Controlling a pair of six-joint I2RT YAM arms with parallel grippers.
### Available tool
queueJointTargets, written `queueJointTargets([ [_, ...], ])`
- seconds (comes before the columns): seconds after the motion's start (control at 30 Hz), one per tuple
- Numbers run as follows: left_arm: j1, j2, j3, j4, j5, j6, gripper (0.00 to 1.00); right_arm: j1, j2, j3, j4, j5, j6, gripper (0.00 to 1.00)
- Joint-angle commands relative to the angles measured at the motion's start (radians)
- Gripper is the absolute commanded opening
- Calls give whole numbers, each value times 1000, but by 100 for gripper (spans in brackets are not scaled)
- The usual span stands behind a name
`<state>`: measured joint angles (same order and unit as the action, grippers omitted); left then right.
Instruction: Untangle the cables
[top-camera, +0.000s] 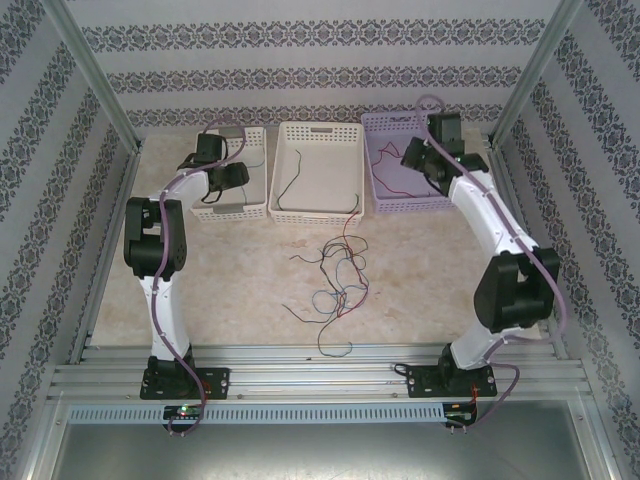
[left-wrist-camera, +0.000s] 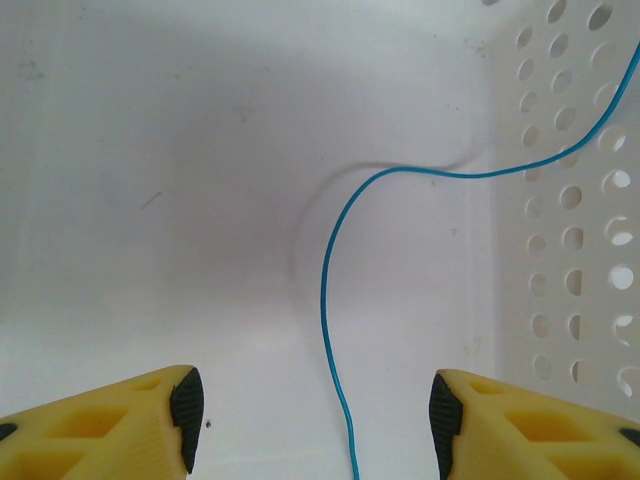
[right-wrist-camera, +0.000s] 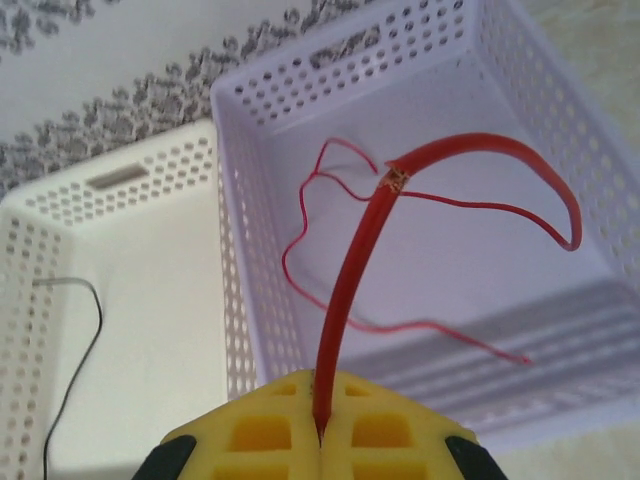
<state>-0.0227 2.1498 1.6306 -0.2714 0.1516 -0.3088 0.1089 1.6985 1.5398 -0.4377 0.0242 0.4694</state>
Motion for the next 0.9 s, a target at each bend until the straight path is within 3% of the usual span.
queueJointTargets([
  [0.0,-18,34,35,-62,-34,39,62,-27,120,111,-109,-32,1,0],
  [0.17,-26,75,95,-128,-50,50,61,-44,234,223,-153,-36,-2,3],
  [0.27,-35,102,145,-175,-75,58,60,-42,250,244,-169,-42,1,45],
  [0.3,-40,116,173,-205,-88,60,59,-38,244,241,-168,-47,-1,48],
  [0.6,-75,249,384,-407,-158,76,53,1,132,144,-99,-59,-5,57],
  [0.87,-87,297,460,-478,-172,79,20,38,28,109,-81,-62,-5,57],
])
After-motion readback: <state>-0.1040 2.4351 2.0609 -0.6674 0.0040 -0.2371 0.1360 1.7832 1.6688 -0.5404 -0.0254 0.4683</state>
